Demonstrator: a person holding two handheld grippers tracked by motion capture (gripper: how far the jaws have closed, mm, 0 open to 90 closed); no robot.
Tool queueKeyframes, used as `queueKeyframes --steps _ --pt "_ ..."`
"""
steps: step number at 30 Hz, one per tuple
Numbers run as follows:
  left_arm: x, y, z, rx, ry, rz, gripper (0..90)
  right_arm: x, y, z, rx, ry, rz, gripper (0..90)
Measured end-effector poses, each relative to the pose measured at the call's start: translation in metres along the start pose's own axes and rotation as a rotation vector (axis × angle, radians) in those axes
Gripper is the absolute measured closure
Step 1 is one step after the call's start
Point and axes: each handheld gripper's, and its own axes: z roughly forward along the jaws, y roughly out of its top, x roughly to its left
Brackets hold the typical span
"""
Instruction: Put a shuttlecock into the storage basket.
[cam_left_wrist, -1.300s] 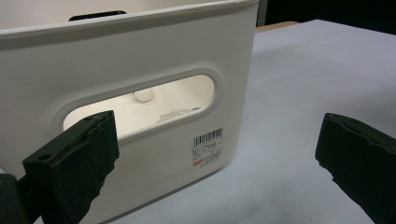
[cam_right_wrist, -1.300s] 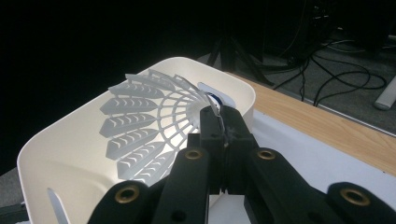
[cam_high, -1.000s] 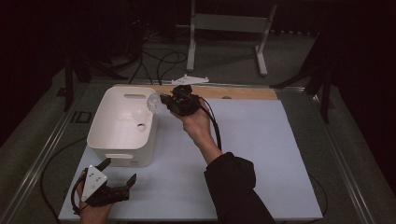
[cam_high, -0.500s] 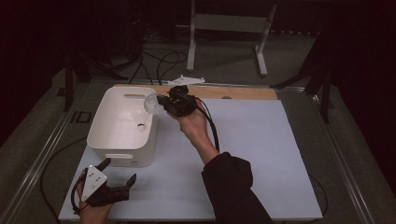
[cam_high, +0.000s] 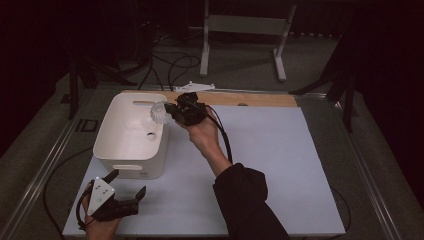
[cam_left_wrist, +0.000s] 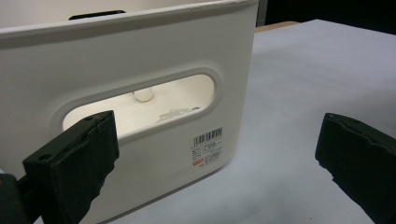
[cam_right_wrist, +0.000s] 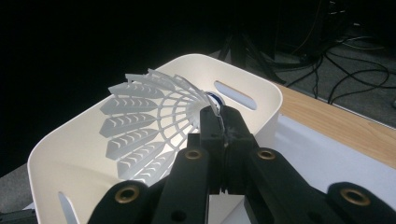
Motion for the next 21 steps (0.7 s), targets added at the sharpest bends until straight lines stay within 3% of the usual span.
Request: queueKeyframes --steps 21 --pt "0.0004 0.0001 -0.0007 -0.003 0.002 0.001 0.3 0.0089 -0.0034 0.0095 0.014 0.022 -0.004 88.8"
